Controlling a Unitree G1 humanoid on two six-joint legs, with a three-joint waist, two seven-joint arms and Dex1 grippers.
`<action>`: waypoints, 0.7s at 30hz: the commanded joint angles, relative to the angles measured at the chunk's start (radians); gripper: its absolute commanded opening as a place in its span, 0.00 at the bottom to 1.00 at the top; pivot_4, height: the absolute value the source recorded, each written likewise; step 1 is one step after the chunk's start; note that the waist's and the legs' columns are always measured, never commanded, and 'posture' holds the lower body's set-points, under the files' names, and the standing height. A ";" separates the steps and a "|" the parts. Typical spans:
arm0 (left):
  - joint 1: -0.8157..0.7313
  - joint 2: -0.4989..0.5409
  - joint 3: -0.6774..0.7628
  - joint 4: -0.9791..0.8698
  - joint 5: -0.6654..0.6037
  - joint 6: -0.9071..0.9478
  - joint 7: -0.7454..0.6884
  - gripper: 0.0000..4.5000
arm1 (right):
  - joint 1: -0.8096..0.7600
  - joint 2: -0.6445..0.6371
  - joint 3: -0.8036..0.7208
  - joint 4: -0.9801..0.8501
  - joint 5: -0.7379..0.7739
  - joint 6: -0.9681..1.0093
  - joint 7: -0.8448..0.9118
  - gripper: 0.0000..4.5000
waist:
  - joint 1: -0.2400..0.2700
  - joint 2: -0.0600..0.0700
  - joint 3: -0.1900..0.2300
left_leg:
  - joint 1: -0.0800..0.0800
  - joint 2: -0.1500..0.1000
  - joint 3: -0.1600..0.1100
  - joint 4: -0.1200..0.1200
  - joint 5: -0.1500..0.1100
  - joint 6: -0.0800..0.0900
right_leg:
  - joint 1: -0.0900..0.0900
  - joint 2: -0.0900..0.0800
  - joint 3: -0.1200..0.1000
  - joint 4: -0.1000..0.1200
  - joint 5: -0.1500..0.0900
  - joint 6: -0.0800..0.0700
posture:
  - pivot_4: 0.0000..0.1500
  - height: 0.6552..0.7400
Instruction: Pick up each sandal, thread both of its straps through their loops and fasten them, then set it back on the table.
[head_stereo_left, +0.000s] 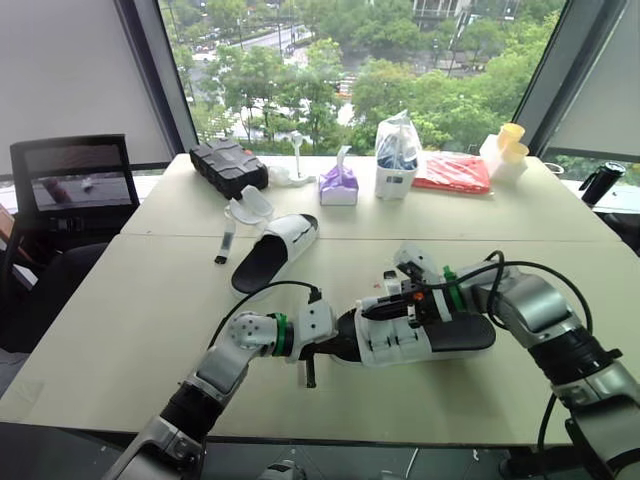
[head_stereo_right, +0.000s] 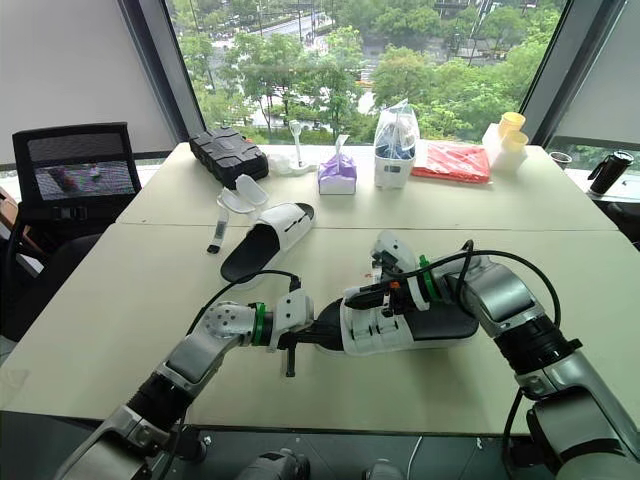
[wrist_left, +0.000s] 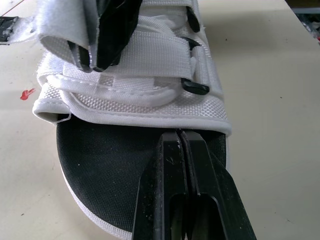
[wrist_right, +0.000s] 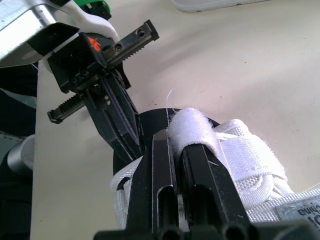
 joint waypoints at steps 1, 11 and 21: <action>0.061 0.013 -0.100 0.081 0.068 0.036 -0.036 0.00 | -0.054 0.004 -0.049 0.058 -0.071 -0.047 -0.042 0.01 | 0.000 0.000 0.000 | 0.000 0.000 0.000 0.000 0.000 0.000 | 0.000 0.000 0.000 0.000 0.000 -0.001 | 1.00 1.00; 0.055 0.009 -0.092 0.102 0.076 0.020 -0.035 0.00 | -0.076 0.051 -0.078 0.128 -0.122 -0.081 -0.059 0.88 | 0.004 0.001 -0.001 | 0.002 0.000 0.000 0.000 0.001 -0.001 | 0.000 0.000 0.000 0.002 0.003 0.000 | 1.00 1.00; 0.054 0.003 -0.083 0.113 0.080 0.013 -0.027 0.00 | -0.129 0.126 -0.085 0.227 -0.198 -0.147 -0.097 0.99 | 0.004 0.001 -0.001 | 0.001 -0.001 0.000 -0.001 0.001 -0.001 | 0.000 0.000 0.000 0.001 0.003 0.000 | 1.00 1.00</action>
